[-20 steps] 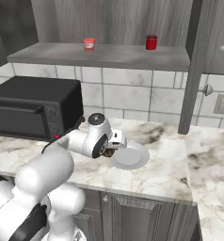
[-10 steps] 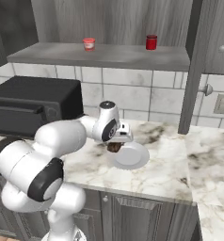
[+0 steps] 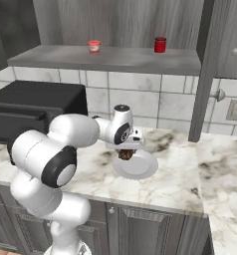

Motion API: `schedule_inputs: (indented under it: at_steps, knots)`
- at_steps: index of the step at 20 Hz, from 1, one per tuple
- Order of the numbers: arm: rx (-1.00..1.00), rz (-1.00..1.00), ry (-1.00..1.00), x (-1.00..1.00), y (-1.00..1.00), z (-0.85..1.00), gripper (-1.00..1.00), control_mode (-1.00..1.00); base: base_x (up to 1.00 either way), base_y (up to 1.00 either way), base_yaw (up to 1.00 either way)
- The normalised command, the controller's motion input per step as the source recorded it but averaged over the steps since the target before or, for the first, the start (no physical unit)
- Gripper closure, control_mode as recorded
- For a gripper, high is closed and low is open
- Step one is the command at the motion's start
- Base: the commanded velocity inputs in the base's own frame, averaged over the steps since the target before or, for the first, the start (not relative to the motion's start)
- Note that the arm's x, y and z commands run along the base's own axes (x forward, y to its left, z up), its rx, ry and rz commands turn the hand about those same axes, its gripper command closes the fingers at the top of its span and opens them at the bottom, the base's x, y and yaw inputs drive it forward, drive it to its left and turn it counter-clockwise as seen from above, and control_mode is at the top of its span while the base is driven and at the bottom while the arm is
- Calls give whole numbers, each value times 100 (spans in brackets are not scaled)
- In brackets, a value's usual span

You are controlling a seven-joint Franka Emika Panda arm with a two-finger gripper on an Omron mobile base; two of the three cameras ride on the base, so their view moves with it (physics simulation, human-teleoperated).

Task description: Pick the avocado and bread from the counter and place them on the plate. Then pick the jam from the cabinet and place it next to the plate. Lastly close the cabinet door.

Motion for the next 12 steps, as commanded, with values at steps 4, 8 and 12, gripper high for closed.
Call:
schedule_inputs:
  at_steps: [4,8,12]
  knots:
    - [1,0,0,10,0,-28,100,-100,0,0,0]
    - [0,0,2,0,0,-33,100,-100,0,0,0]
    - [0,0,0,1,0,-24,100,-100,0,0,0]
